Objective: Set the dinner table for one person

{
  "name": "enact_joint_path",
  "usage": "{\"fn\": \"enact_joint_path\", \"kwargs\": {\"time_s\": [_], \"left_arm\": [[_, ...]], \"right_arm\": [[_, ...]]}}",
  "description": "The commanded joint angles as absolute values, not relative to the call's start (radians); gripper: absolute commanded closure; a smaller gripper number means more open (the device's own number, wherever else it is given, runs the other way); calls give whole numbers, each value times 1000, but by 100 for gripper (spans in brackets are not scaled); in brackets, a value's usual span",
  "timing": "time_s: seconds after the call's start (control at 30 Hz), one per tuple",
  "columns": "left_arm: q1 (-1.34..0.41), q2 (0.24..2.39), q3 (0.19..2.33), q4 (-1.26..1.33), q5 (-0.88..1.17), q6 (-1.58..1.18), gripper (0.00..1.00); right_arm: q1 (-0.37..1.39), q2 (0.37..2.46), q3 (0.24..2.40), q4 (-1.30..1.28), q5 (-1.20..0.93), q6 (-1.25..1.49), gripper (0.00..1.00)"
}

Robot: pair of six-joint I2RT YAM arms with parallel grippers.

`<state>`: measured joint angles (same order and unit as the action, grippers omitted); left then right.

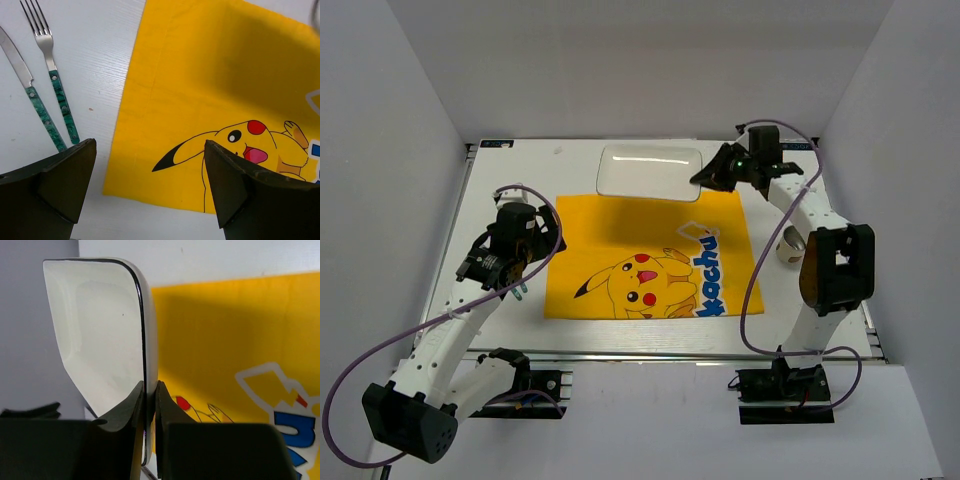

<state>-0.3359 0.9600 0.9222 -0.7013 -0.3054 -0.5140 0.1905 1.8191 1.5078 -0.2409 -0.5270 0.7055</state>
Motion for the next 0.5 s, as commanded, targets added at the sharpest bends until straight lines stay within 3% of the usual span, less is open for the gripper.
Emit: {"fn": "enact_joint_path", "kwargs": {"time_s": [0.0,0.2,0.47], "left_arm": [[-331,954,917,-706,-330,-522,2],[-331,960,914,-706,-331,-523,2],[-331,965,911,-700,-321,-520,2]], "right_arm": [[196,1718,1399,-91,-675,647,100],[183,1580,1131,-12,-687,630,100],[176,1546,968,155,-725,646,100]]}}
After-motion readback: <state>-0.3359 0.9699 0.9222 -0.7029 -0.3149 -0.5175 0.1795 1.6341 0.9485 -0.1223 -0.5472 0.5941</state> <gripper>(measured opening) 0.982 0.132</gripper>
